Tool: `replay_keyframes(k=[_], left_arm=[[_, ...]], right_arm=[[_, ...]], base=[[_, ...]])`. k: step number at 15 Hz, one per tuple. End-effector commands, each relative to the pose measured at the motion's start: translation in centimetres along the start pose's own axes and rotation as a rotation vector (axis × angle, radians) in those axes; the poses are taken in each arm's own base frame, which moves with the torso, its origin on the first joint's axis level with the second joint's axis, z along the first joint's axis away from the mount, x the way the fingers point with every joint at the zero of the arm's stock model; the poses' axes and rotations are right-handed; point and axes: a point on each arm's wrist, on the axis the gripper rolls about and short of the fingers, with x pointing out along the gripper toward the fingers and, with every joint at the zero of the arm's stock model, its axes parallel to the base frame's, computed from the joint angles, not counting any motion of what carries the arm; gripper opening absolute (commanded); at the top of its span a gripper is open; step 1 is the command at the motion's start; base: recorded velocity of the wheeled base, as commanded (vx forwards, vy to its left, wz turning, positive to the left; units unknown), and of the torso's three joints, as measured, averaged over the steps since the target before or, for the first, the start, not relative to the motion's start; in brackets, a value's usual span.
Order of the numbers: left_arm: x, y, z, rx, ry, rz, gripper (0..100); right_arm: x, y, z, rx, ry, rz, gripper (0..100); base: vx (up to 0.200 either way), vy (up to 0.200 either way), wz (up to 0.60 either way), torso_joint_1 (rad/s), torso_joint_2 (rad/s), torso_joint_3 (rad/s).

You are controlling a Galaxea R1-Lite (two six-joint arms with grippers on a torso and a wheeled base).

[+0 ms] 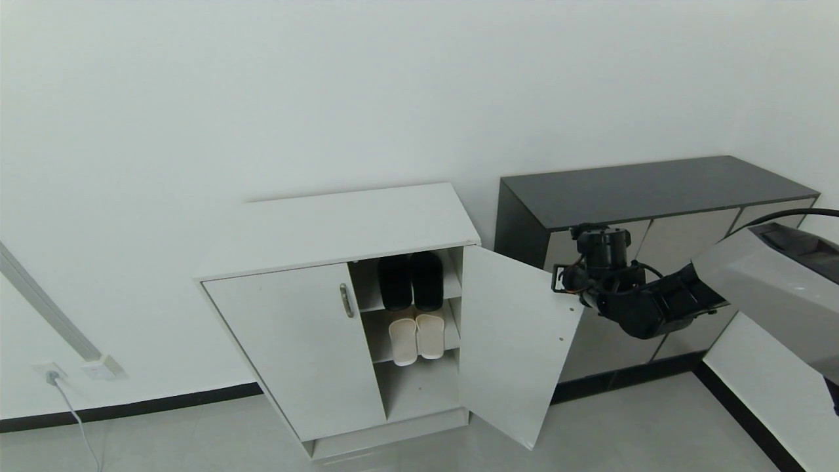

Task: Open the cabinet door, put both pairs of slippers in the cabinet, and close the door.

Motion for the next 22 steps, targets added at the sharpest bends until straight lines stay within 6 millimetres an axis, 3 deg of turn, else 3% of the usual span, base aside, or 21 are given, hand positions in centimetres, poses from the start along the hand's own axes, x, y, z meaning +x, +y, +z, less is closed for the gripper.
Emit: replay_keyframes(k=[1, 5, 12, 18, 22], left_arm=[[0.0, 0.0, 0.0, 0.000, 0.000, 0.001, 0], [0.0, 0.0, 0.0, 0.000, 0.001, 0.001, 0], [0.0, 0.0, 0.0, -0.002, 0.000, 0.001, 0], [0.0, 0.0, 0.0, -0.002, 0.000, 0.001, 0], [0.0, 0.0, 0.0, -0.002, 0.000, 0.002, 0]], right_arm=[[-0.4, 0.4, 0.0, -0.004, 0.000, 0.010, 0], [-1.9, 1.9, -0.5, -0.024, 0.019, 0.049, 0], [-6.8, 7.5, -3.5, -0.103, 0.082, 0.194, 0], [-11.5, 9.9, -2.8, -0.087, 0.058, 0.306, 0], [-14.5, 10.4, -2.5, -0.112, 0.057, 0.362, 0]], base=[[0.000, 0.000, 0.00, 0.000, 0.00, 0.000], [0.000, 0.000, 0.00, 0.000, 0.00, 0.000], [0.000, 0.000, 0.00, 0.000, 0.00, 0.000], [0.000, 0.000, 0.00, 0.000, 0.00, 0.000], [0.000, 0.000, 0.00, 0.000, 0.00, 0.000]])
